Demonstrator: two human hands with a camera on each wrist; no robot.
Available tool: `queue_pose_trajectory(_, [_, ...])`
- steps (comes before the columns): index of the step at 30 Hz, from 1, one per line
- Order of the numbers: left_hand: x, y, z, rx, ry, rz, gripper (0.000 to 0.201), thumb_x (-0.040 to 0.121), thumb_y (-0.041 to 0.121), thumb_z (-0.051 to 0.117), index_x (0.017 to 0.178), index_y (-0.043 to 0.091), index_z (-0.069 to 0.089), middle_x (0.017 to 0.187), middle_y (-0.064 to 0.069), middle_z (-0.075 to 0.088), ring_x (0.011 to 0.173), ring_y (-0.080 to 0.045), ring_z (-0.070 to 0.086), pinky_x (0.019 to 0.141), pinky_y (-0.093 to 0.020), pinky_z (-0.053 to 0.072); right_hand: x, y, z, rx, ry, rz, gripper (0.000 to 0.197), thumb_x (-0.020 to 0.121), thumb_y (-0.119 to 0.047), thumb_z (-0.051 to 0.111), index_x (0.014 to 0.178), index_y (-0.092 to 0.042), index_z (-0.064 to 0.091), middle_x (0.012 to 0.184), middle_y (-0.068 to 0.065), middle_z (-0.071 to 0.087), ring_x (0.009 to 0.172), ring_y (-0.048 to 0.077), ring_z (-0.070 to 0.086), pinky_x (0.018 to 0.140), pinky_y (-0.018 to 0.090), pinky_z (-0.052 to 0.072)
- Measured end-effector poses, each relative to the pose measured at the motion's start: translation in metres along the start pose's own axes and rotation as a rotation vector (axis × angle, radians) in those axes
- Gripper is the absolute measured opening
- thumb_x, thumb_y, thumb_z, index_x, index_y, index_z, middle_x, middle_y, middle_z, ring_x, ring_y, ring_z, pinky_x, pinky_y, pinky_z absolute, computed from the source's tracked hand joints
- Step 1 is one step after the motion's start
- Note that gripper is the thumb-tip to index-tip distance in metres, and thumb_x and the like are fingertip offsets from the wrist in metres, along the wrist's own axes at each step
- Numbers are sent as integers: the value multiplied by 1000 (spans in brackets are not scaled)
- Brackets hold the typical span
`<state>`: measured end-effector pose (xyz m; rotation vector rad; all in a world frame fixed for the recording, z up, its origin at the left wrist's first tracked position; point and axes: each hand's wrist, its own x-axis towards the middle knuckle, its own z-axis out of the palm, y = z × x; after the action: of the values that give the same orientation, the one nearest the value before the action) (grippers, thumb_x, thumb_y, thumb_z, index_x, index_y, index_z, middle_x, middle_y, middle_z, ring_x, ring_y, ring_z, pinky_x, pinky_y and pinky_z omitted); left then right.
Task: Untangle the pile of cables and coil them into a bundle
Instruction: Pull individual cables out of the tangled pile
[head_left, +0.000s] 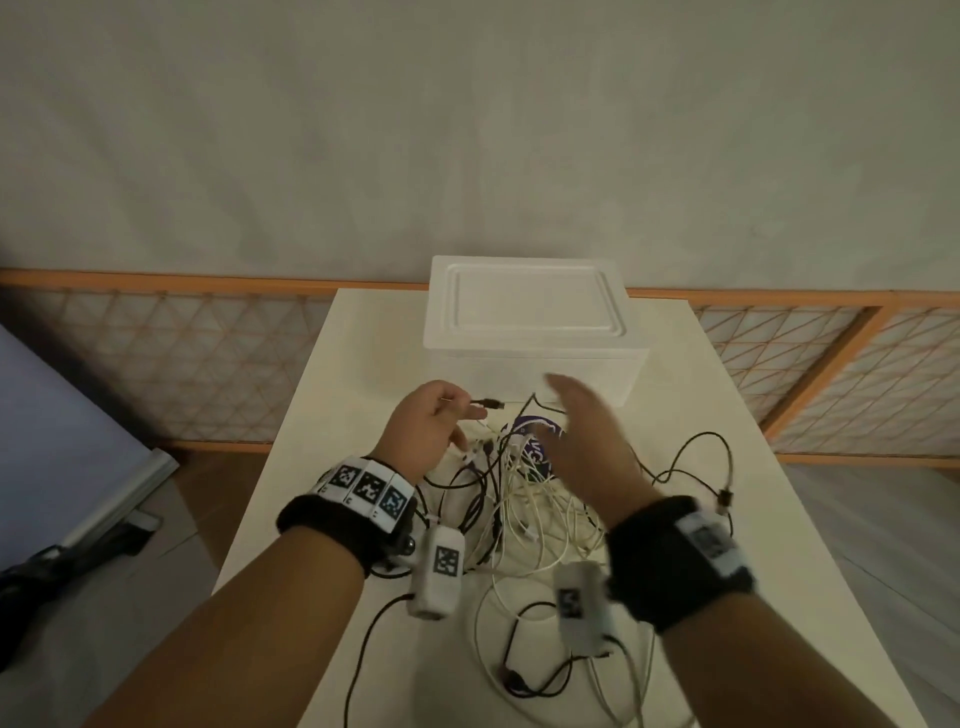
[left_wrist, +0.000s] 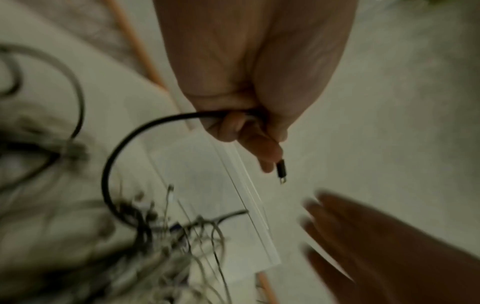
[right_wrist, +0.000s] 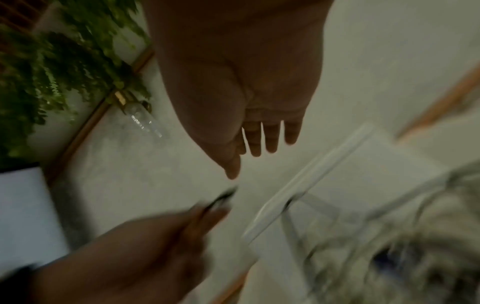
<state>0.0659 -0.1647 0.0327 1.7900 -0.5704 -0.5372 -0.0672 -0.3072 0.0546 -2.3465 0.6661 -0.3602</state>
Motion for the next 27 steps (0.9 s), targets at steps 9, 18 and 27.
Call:
queue_pose_trajectory(9, [-23, 5, 4, -759, 97, -167, 31, 95, 15, 55, 125, 12, 61, 111, 6, 69, 96, -12, 61, 76, -28, 53, 2, -45, 64, 383, -393, 10, 69, 87, -22, 63, 144, -17, 25, 102, -3, 70, 91, 10, 67, 82, 27, 52])
queue_pose_trajectory(18, [-24, 15, 0, -902, 139, -133, 21, 75, 18, 67, 89, 20, 52, 110, -4, 64, 98, -11, 60, 71, -31, 49, 2, -45, 59, 267, -387, -121, 25, 93, -31, 57, 112, -16, 52, 95, -14, 58, 90, 5, 57, 79, 23, 45])
queue_pose_trajectory(27, [-24, 8, -1, -644, 95, -130, 16, 97, 19, 51, 85, 25, 61, 104, 6, 72, 99, -9, 62, 87, -32, 36, 9, -38, 55, 273, -187, -192, 22, 99, -23, 44, 111, -20, 63, 62, -17, 51, 57, -4, 48, 61, 16, 37])
